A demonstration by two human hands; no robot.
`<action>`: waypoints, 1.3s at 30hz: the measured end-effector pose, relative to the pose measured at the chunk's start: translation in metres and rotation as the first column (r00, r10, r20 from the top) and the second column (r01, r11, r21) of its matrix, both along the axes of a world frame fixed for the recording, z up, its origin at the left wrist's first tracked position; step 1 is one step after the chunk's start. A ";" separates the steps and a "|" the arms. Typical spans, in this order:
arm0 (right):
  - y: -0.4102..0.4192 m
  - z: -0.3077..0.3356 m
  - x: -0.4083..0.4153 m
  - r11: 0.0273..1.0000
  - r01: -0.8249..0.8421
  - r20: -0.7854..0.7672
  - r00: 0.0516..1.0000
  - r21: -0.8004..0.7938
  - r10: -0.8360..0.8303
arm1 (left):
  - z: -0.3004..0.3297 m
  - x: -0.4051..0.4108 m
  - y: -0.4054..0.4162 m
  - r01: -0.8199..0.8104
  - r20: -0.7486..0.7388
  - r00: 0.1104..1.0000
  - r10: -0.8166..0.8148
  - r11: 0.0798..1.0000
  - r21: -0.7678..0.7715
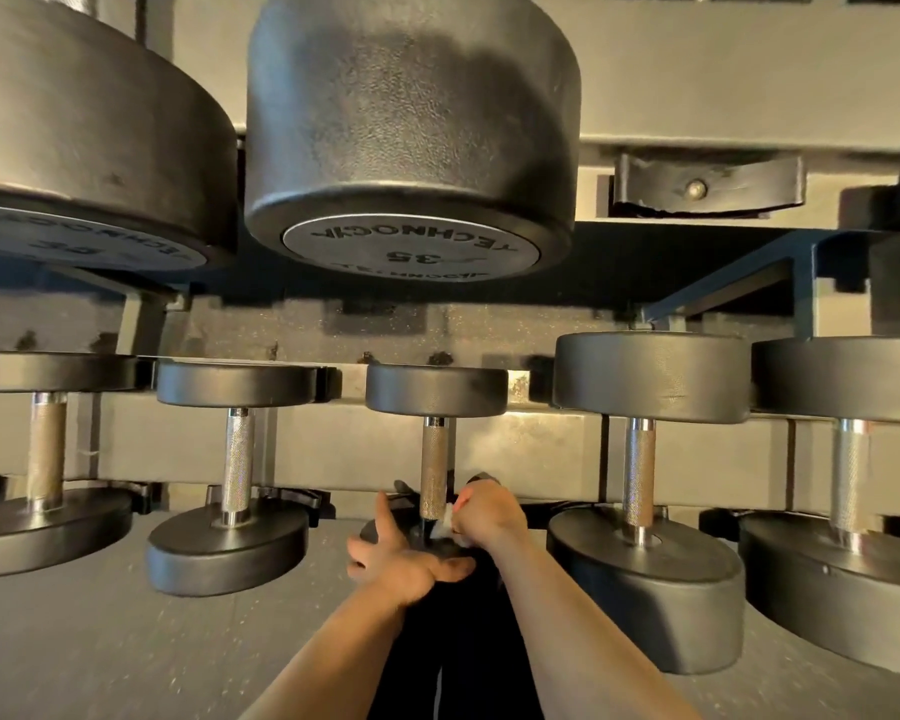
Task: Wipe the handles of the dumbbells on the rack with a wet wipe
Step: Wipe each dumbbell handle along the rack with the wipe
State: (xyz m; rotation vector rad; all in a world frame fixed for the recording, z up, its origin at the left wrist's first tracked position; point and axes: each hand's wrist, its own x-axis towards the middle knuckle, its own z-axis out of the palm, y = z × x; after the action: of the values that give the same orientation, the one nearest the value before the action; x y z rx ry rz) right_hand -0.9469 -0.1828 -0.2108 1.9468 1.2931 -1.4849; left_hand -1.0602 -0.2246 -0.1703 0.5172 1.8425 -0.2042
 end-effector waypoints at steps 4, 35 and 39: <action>0.002 0.001 0.008 0.999 -0.036 -0.048 0.998 -0.035 0.035 | 0.003 0.001 -0.001 -0.012 0.023 1.000 0.012 1.000 0.007; 0.003 0.022 0.023 0.844 -0.494 -0.248 0.807 0.211 0.535 | -0.002 -0.009 -0.023 -0.105 0.111 0.991 0.079 0.960 0.259; 0.004 0.024 0.015 0.830 -0.504 -0.249 0.795 0.238 0.554 | -0.003 -0.010 -0.021 -0.124 0.132 0.987 0.095 0.964 0.234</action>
State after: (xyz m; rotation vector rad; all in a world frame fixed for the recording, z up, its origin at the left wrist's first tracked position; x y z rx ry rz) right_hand -0.9317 -0.1787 -0.1871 1.2783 1.9543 -1.4465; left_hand -1.0702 -0.2459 -0.1734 0.5804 1.7815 0.1266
